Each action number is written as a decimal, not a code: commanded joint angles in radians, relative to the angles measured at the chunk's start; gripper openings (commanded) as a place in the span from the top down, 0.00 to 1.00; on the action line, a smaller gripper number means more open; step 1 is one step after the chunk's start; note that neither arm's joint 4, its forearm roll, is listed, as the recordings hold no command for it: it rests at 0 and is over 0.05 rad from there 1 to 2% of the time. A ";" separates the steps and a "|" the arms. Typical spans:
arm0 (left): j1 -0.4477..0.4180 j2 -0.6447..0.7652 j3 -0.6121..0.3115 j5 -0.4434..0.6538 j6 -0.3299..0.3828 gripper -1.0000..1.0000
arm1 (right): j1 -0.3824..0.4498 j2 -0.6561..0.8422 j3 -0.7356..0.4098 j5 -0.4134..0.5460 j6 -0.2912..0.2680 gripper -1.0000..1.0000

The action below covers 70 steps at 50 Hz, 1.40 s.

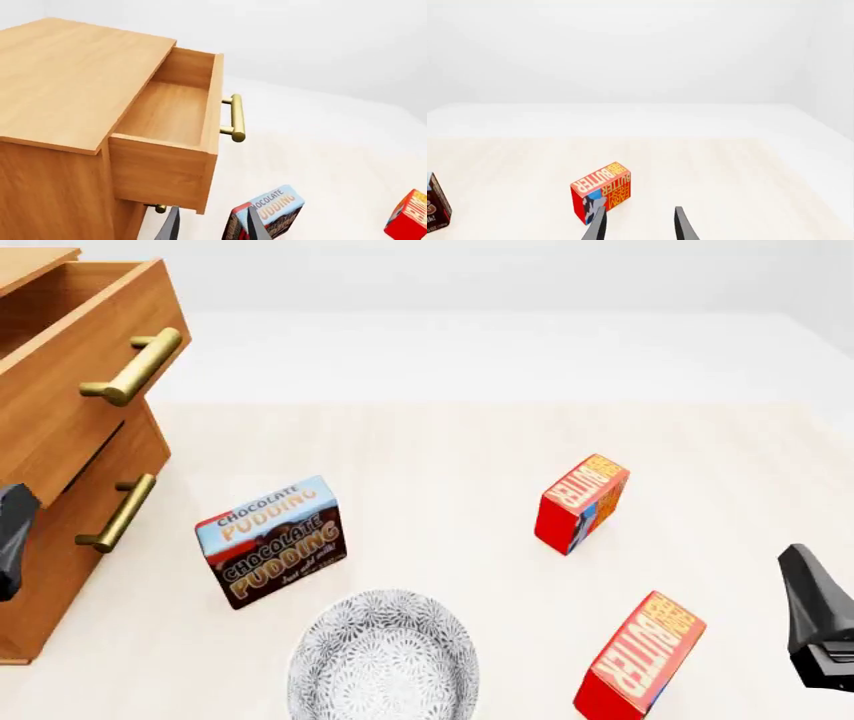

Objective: Put the butter at the front in the top drawer of the cabinet and close it.

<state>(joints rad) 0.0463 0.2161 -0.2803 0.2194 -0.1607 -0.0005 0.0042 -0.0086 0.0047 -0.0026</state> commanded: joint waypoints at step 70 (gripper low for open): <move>-0.034 0.711 -1.138 0.931 0.071 0.00 | 0.000 0.000 0.001 -0.001 0.001 0.00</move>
<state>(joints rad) -0.0074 0.8485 -1.3244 1.0715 -0.0972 -0.0006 0.0042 -0.0086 0.0047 -0.0026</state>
